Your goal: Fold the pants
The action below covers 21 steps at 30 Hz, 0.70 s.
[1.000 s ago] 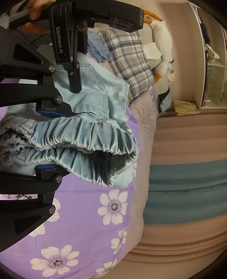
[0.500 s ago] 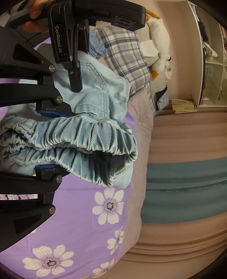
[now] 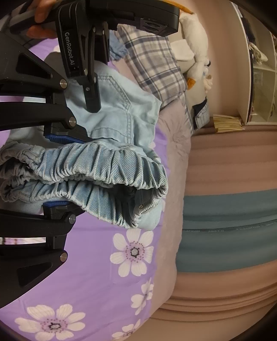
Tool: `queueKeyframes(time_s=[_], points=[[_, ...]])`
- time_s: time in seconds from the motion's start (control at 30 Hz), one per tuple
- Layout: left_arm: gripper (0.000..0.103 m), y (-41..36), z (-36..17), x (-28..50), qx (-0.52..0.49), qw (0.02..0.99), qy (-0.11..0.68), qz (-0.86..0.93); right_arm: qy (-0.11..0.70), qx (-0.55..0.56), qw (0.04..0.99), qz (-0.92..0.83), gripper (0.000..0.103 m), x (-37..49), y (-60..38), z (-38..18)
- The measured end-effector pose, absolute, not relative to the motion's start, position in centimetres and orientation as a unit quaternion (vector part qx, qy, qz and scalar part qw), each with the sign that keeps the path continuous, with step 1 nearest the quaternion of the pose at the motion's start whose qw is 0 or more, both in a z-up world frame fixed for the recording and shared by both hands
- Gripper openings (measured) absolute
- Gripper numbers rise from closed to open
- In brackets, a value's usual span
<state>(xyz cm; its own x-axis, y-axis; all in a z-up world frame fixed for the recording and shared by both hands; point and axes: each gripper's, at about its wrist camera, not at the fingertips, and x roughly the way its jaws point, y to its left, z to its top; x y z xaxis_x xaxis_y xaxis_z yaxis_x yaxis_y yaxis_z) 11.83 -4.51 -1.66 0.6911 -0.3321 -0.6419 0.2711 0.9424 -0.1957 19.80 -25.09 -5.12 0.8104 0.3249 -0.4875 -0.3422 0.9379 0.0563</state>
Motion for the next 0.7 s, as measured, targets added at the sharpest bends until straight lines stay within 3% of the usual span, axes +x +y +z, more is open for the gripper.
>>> queueKeyframes(time_s=[0.7], points=[[0.031, -5.4, -6.5, 19.9, -0.041, 0.901, 0.404, -0.151, 0.304, -0.012, 0.938, 0.164, 0.041, 26.7, -24.2, -8.9]])
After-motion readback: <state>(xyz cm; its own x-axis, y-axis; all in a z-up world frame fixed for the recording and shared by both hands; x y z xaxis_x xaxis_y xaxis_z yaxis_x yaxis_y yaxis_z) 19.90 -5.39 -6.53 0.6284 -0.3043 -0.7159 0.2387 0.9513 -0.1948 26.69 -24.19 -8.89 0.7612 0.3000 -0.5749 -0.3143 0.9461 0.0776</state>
